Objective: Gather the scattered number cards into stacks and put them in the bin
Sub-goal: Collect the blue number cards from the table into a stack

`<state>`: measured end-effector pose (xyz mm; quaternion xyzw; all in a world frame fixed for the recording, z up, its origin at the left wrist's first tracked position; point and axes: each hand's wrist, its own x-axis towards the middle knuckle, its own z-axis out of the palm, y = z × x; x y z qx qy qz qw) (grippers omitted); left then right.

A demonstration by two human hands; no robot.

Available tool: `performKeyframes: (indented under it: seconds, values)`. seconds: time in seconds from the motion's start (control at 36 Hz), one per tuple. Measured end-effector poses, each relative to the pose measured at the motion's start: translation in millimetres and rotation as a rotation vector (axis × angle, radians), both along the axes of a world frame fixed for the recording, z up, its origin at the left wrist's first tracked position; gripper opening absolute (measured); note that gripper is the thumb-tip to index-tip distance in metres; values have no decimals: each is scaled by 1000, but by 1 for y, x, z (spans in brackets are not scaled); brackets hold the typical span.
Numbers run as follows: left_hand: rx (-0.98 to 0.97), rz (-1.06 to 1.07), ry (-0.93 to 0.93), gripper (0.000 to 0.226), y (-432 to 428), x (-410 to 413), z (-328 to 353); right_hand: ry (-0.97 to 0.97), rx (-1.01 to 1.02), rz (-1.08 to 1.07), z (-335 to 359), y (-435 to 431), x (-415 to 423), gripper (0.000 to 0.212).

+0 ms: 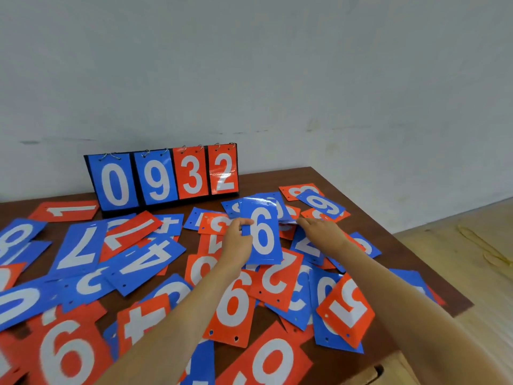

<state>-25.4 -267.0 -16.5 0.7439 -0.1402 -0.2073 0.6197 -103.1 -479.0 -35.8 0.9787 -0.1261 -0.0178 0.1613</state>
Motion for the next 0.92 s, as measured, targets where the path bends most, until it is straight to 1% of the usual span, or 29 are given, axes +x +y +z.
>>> performKeyframes:
  seconds: [0.08, 0.17, 0.22, 0.28, 0.31, 0.33, 0.39, 0.42, 0.47, 0.56, 0.61, 0.69, 0.81, 0.86, 0.92]
  values:
    - [-17, 29, -45, 32, 16, -7, 3, -160, 32, 1, 12, 20, -9, 33]
    - [-25, 35, -124, 35, 40, -11, 3, -385, 177, -26, 28, 48, -24, 29]
    - [-13, 72, -146, 36, 59, -14, 2, -562, 351, -17, 37, 70, -38, 26]
    - [-29, 112, -154, 36, 78, -19, -1, -769, 606, -23, 44, 95, -49, 21]
    - [-55, 125, -152, 35, 86, -23, -1, -835, 752, -48, 46, 109, -53, 18]
    - [-81, 135, -144, 34, 95, -29, 0, -857, 896, -76, 49, 124, -56, 15]
    - [-97, 145, -136, 35, 111, -41, 1, -815, 1143, -109, 47, 149, -57, 10]
    - [-107, 157, -130, 35, 118, -48, 1, -791, 1234, -112, 44, 161, -58, 8]
    - [-150, 186, -108, 33, 131, -60, -1, -784, 1331, -113, 38, 182, -56, 9]
    - [-235, 210, -59, 20, 147, -75, -5, -805, 1368, -114, 32, 209, -51, 15]
    - [-262, 214, -31, 14, 156, -80, -9, -780, 1368, -104, 27, 223, -45, 16]
    - [-295, 240, 10, 19, 168, -75, -17, -726, 1310, -64, 20, 239, -34, 15]
    - [-288, 304, 42, 23, 180, -64, -24, -602, 1258, -48, 21, 250, -13, 26]
    - [-262, 337, 24, 25, 184, -52, -29, -573, 1228, -47, 24, 248, 6, 28]
    - [-253, 350, 23, 28, 187, -38, -31, -537, 1155, -36, 27, 243, 31, 29]
